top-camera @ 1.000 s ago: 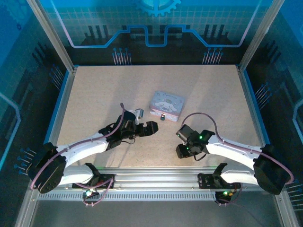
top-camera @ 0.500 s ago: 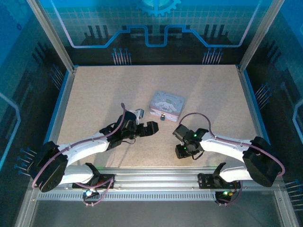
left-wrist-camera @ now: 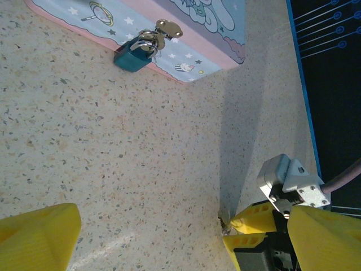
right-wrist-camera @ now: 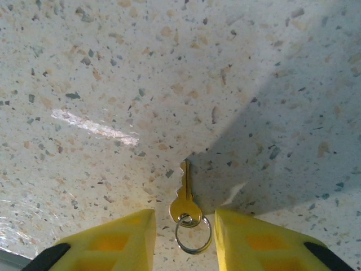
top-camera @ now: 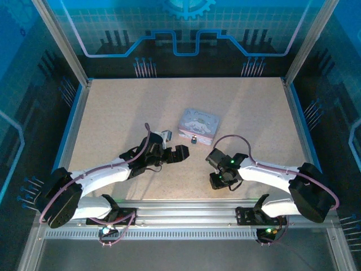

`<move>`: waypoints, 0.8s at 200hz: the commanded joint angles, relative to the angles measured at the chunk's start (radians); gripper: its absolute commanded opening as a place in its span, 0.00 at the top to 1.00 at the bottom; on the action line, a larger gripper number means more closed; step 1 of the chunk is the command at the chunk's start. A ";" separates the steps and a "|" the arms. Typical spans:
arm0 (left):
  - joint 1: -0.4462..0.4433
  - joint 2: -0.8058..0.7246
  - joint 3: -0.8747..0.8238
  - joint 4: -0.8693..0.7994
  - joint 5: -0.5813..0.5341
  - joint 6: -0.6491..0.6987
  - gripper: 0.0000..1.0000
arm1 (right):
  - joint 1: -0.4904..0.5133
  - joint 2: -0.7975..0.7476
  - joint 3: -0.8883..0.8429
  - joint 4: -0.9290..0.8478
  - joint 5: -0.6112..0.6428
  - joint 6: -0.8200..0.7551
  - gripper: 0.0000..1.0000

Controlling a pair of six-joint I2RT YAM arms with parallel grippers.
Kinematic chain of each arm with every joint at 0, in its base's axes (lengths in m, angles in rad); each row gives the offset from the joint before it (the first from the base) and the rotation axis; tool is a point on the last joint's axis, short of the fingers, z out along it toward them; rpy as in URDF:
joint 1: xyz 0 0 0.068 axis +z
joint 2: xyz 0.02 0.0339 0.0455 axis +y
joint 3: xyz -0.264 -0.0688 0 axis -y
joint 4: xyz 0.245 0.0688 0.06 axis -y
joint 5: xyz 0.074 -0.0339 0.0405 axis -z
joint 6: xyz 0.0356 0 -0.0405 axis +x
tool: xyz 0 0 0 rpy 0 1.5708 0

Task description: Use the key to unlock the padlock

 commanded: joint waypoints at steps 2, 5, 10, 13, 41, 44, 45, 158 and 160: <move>-0.006 0.013 -0.005 0.017 -0.011 0.010 0.04 | 0.018 0.008 0.018 -0.022 -0.023 -0.007 0.67; -0.006 0.014 -0.005 0.018 -0.011 0.009 0.04 | 0.019 0.009 0.018 -0.022 -0.025 -0.007 0.67; -0.007 0.014 -0.007 0.019 -0.011 0.009 0.04 | 0.020 0.009 0.017 -0.022 -0.026 -0.007 0.67; -0.006 0.015 -0.007 0.021 -0.011 0.009 0.04 | 0.019 0.011 0.018 -0.023 -0.027 -0.006 0.67; -0.007 0.018 -0.007 0.023 -0.011 0.009 0.04 | 0.025 0.024 0.022 -0.022 -0.029 -0.005 0.68; -0.007 0.017 -0.006 0.022 -0.011 0.008 0.04 | 0.024 0.025 0.021 -0.022 -0.029 -0.005 0.68; -0.007 0.017 -0.006 0.023 -0.011 0.008 0.04 | 0.024 0.026 0.021 -0.022 -0.030 -0.005 0.68; -0.006 0.018 -0.006 0.018 -0.014 0.009 0.03 | 0.028 0.030 0.016 -0.036 -0.011 0.003 0.78; -0.007 0.017 -0.007 0.018 -0.014 0.009 0.03 | 0.028 0.030 0.016 -0.036 -0.010 0.003 0.78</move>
